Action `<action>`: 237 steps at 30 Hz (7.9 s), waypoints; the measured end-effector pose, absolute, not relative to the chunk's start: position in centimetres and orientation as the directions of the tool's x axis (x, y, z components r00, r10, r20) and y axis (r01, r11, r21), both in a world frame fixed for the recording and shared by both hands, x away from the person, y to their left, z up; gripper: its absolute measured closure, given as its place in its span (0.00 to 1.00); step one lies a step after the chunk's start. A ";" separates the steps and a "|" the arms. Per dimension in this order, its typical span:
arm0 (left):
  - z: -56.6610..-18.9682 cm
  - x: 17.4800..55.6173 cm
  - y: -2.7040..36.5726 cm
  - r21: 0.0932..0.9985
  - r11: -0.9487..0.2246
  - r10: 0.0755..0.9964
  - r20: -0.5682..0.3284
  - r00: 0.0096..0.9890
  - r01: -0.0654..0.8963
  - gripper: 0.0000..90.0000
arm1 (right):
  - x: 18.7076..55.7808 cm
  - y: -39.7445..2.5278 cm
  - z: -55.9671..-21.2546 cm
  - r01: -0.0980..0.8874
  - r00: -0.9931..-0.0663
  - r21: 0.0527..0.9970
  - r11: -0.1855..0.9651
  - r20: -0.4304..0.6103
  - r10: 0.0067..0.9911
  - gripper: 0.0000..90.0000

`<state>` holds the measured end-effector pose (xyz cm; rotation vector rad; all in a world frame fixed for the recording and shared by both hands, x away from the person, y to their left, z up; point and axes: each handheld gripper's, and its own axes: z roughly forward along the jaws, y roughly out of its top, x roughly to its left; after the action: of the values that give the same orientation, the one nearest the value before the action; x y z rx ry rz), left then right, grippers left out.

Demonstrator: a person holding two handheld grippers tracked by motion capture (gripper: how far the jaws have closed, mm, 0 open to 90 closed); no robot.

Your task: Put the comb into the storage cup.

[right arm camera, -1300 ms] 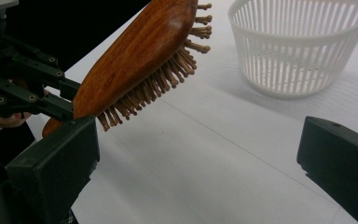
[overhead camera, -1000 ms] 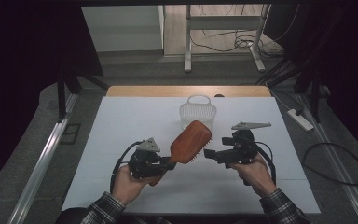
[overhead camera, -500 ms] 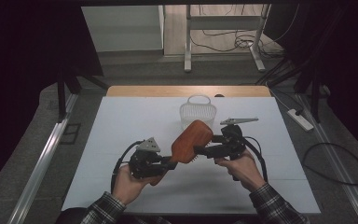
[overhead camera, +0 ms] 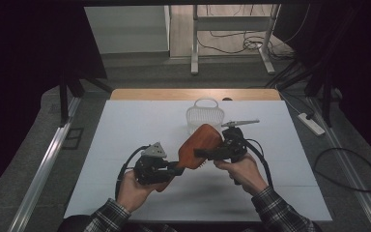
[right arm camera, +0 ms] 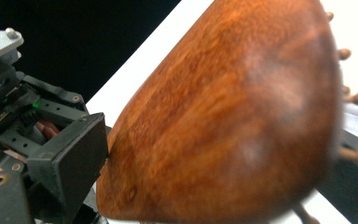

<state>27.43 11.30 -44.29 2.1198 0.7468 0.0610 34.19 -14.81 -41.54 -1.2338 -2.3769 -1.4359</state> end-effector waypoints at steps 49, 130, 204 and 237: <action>-45.5 28.2 10.8 0.719 -0.495 0.527 -0.198 0.826 0.488 0.47 | 34.1 -15.6 -40.2 0.726 -0.644 0.673 0.143 0.591 0.486 0.63; -46.8 20.5 23.8 0.773 -0.345 0.760 -0.104 0.642 0.533 0.00 | 37.9 -19.4 -34.2 0.607 -0.628 0.795 0.011 0.471 0.620 0.63; -47.1 21.1 23.9 0.693 -0.382 0.794 -0.093 0.601 0.611 0.00 | 46.8 -20.3 -33.5 0.604 -0.478 0.793 -0.082 0.443 0.759 0.62; -47.2 21.2 24.0 0.687 -0.382 0.787 -0.107 0.607 0.617 0.01 | 48.3 -18.2 -38.5 0.658 -0.462 0.753 -0.031 0.435 0.773 0.62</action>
<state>21.23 24.05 -47.16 2.1254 1.1026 0.3085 48.30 -18.21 -38.53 -1.6808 -2.2634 -1.6304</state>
